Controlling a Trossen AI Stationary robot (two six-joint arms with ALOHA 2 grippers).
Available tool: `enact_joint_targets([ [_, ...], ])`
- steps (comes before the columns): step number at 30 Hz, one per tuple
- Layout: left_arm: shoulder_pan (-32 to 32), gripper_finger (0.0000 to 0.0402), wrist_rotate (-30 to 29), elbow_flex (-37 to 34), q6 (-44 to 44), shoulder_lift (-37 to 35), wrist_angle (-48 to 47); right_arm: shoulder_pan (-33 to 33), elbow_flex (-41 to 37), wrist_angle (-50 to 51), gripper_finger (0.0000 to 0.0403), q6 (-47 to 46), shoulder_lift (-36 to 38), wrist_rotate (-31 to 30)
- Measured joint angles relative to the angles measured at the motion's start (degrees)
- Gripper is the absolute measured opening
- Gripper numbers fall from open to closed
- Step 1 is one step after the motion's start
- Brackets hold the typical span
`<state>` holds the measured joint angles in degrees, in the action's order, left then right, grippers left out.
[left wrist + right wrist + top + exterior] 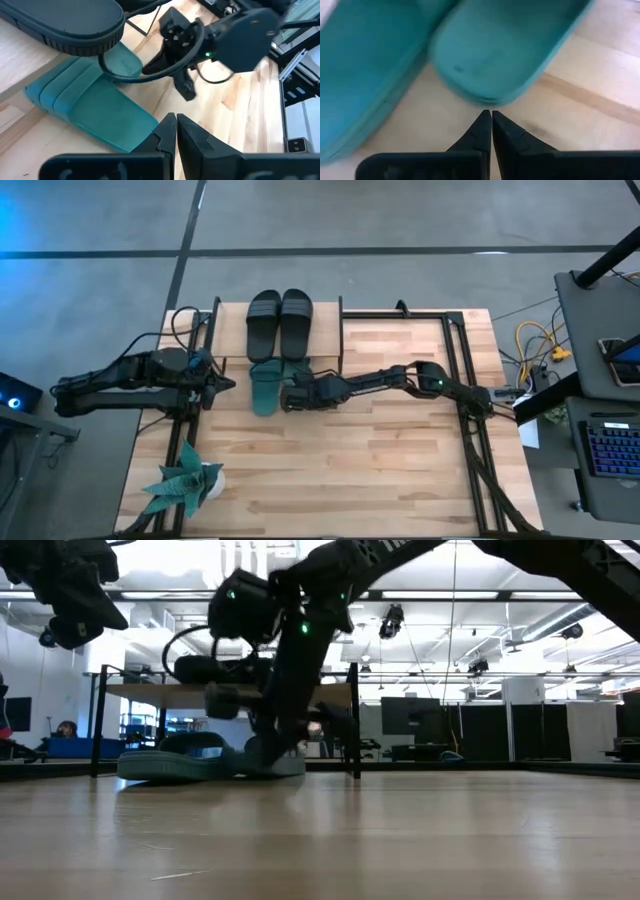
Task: Pick and place slides into the shelf
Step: Adjust the slides
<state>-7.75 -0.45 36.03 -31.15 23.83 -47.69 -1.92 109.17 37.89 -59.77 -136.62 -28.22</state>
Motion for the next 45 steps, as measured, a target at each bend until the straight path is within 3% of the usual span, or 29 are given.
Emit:
enact_joint_targets([
  [6,0.0,0.0000,0.0,0.0,0.3,0.0,0.0,-4.6,4.2,0.6,0.0009,1.4,0.1,4.8],
  [9,0.0,0.0000,0.0,0.0,0.7,0.0,0.0,-6.6,4.9,-3.8,0.0009,3.0,0.0,7.6],
  [17,0.0,0.0000,0.2,0.0,1.6,0.2,0.1,-6.6,1.7,-15.6,0.0009,2.7,-0.1,7.9],
  [23,0.1,0.0000,11.5,-0.3,1.5,0.5,0.2,-6.4,0.8,-16.8,0.0009,2.2,0.0,8.0],
  [30,0.1,0.0000,13.2,-5.7,1.7,3.4,0.6,-9.2,3.1,-17.3,0.0009,3.5,7.2,-1.2],
  [37,0.1,0.0000,16.5,-12.3,1.3,3.0,16.9,-9.1,2.4,-15.5,0.0009,13.4,16.1,-2.1],
  [45,4.4,0.0000,21.0,-18.9,-3.1,6.9,27.1,-9.1,1.9,1.6,0.0009,12.0,24.0,-11.2],
])
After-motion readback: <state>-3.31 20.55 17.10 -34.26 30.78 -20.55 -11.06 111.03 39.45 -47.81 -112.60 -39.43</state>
